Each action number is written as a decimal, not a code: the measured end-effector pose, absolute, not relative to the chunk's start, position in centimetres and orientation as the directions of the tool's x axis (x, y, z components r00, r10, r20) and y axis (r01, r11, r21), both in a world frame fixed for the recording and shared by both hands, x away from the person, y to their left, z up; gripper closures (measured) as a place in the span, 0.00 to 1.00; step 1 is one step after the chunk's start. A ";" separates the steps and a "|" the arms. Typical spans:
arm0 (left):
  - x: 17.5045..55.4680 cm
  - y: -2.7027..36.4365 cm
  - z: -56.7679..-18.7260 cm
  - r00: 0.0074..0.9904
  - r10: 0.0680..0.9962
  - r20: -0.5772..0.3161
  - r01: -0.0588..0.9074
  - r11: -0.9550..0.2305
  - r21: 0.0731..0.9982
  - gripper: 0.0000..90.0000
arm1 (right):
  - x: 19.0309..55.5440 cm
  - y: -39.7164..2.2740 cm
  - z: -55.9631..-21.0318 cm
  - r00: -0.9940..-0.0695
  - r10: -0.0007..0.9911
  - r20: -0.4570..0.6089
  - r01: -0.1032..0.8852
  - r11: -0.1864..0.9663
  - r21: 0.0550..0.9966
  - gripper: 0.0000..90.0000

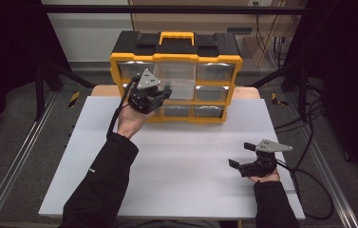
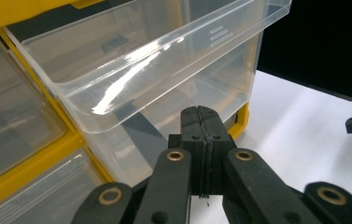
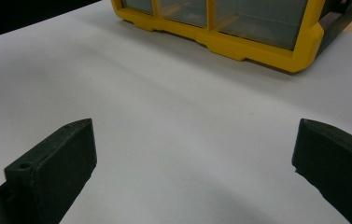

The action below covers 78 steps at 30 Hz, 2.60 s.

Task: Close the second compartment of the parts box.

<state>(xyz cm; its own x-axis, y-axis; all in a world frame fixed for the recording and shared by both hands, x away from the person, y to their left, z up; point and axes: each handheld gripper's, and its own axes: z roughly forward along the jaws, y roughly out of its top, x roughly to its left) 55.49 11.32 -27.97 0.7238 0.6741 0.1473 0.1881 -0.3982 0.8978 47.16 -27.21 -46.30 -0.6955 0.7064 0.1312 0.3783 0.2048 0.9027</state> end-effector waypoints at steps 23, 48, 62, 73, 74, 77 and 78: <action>57.0 10.9 -28.0 0.712 0.687 0.147 0.189 -0.388 0.902 0.99 | 47.2 -27.2 -46.3 -0.696 0.706 0.131 0.378 0.206 0.903 0.01; 59.0 10.6 -28.0 0.693 0.702 0.164 0.183 -0.391 0.902 0.99 | 47.2 -27.2 -46.3 -0.696 0.706 0.131 0.378 0.205 0.903 0.01; 59.9 10.5 -28.0 0.682 0.711 0.171 0.186 -0.394 0.900 0.99 | 47.1 -27.2 -46.2 -0.697 0.704 0.134 0.377 0.201 0.904 0.01; 60.4 10.2 -28.0 0.671 0.719 0.181 0.182 -0.397 0.900 0.99 | 47.2 -27.2 -46.3 -0.696 0.705 0.133 0.380 0.205 0.902 0.00; 60.4 10.2 -28.1 0.669 0.721 0.179 0.182 -0.392 0.902 0.99 | 47.2 -27.2 -46.3 -0.696 0.705 0.133 0.380 0.205 0.902 0.00; 60.6 10.2 -28.1 0.672 0.718 0.181 0.178 -0.394 0.902 0.99 | 47.2 -27.2 -46.3 -0.698 0.704 0.134 0.378 0.202 0.904 0.01; 60.7 10.2 -28.1 0.670 0.720 0.180 0.178 -0.392 0.903 0.99 | 47.2 -27.2 -46.3 -0.697 0.704 0.134 0.379 0.203 0.903 0.00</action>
